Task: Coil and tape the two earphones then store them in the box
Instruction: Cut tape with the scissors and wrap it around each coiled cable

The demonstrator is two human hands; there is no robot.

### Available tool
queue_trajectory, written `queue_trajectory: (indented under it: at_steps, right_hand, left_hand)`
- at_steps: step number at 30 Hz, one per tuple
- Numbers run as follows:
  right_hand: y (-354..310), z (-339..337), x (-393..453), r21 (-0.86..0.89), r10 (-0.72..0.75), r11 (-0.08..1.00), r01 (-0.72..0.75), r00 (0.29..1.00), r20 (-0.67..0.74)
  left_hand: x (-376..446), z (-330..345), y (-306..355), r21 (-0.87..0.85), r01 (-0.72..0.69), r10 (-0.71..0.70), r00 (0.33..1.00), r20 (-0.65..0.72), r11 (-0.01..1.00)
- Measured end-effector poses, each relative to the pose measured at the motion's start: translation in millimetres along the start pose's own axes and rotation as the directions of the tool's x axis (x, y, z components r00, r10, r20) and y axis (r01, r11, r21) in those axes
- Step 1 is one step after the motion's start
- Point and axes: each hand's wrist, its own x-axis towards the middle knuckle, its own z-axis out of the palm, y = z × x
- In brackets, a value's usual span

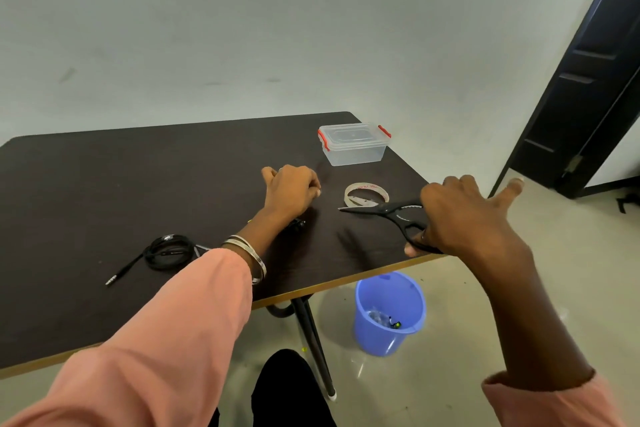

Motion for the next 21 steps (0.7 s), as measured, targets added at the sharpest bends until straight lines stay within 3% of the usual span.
queue_trajectory:
  at_steps: [9,21]
  right_hand:
    - [-22.4,-6.2,17.3,-0.144,-0.117,0.985,0.099,0.986,-0.118]
    - [-35.6,-12.4,35.0,-0.202,-0.199,0.967,0.153,0.951,-0.236]
  left_hand:
    - [-6.0,-4.3,1.5,0.278,-0.126,0.133,0.991,-0.008,0.952]
    - [-8.2,-6.3,1.9,0.392,-0.199,0.207,0.978,0.020,0.898]
